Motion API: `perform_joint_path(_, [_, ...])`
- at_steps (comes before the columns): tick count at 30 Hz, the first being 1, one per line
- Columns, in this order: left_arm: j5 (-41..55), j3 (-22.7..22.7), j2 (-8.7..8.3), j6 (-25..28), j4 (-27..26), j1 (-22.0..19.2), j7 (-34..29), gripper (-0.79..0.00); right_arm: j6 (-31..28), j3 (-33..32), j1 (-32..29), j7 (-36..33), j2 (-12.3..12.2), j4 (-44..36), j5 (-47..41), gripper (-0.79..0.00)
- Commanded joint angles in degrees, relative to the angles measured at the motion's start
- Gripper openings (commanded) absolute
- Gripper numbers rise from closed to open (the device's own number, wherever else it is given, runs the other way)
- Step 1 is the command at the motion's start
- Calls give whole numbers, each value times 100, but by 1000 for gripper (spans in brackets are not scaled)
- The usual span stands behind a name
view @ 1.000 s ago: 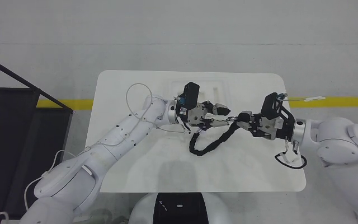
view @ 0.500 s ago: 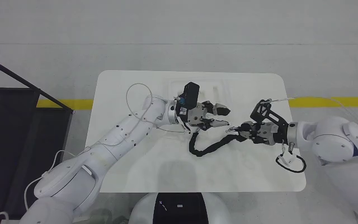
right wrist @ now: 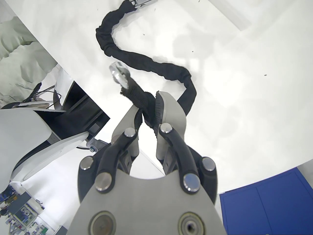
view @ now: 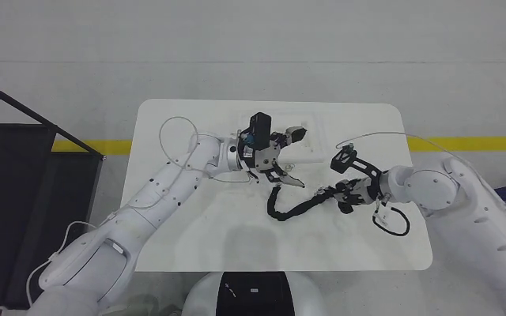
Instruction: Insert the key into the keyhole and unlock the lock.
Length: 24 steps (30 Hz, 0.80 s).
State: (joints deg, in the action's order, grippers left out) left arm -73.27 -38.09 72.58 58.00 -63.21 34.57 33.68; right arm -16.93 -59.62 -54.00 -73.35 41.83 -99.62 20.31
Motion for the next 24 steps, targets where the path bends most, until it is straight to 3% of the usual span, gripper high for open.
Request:
perform_joint_path(1, [13, -164, -76, 0, -80, 41, -212, 0, -20, 117, 115, -19, 44, 148, -123, -403])
perform_joint_path(2, [28, -232, -113, 0, -122, 65, -324, 0, -35, 160, 158, -32, 62, 225, -186, -188])
perform_joint_path(6, [167, -481, -279, 0, -347, 126, -827, 0, -203, 196, 262, 93, 106, 444, -455, 0])
perform_joint_path(14, [739, -672, -635, 0, -867, 135, -2035, 0, -1091, -601, -14, 868, -29, 581, -1000, 0])
perform_joint_path(24, [1880, -506, -1111, 0, -1295, -158, -3349, 0, -2404, -2295, -1141, 3100, -238, 405, -779, 0])
